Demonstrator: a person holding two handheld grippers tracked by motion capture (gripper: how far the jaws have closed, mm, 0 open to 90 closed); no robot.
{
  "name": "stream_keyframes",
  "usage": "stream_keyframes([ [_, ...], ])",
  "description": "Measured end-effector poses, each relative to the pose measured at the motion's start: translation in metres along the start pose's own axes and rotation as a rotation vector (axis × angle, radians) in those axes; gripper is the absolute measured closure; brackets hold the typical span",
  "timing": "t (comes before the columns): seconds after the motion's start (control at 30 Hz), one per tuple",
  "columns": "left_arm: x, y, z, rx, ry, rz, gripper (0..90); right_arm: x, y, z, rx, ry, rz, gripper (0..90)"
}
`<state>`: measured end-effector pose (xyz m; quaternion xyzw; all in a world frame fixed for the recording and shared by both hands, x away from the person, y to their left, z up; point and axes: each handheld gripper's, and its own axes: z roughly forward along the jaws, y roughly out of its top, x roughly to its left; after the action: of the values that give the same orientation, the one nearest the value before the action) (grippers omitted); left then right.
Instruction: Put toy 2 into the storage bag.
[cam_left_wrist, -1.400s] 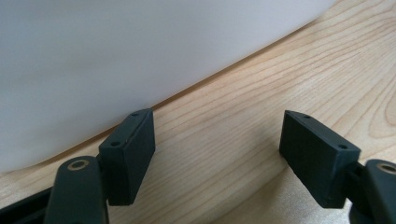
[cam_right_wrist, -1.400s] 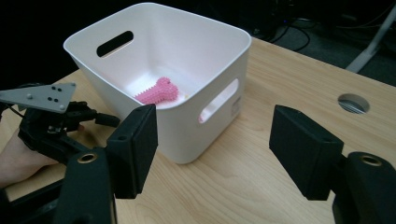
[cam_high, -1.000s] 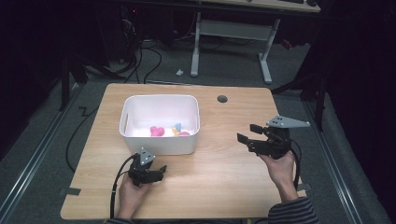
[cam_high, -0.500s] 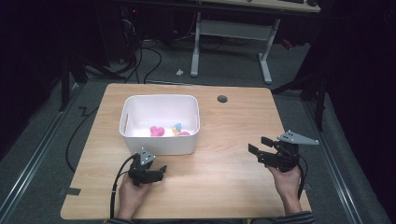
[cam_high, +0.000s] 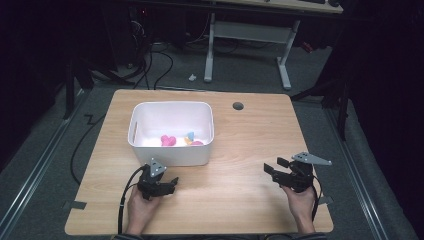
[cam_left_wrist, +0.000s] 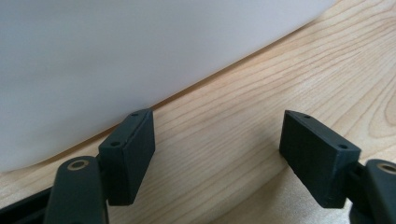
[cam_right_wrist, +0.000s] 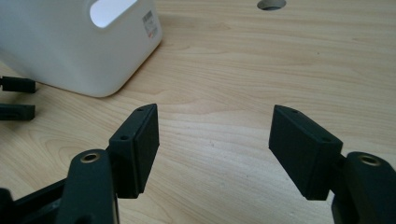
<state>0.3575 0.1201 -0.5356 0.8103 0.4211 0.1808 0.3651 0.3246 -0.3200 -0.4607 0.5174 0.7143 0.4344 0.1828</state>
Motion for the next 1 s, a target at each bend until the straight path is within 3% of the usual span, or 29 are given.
stream_keyframes([
  [0.53,0.0,0.0,0.0,0.0,0.0,0.0,27.1,-0.002,-0.018,0.028,0.061,0.004,0.033,33.6],
  [1.0,0.0,0.0,0.0,0.0,0.0,0.0,27.1,-0.003,-0.027,0.042,0.1,-0.016,0.02,33.4],
])
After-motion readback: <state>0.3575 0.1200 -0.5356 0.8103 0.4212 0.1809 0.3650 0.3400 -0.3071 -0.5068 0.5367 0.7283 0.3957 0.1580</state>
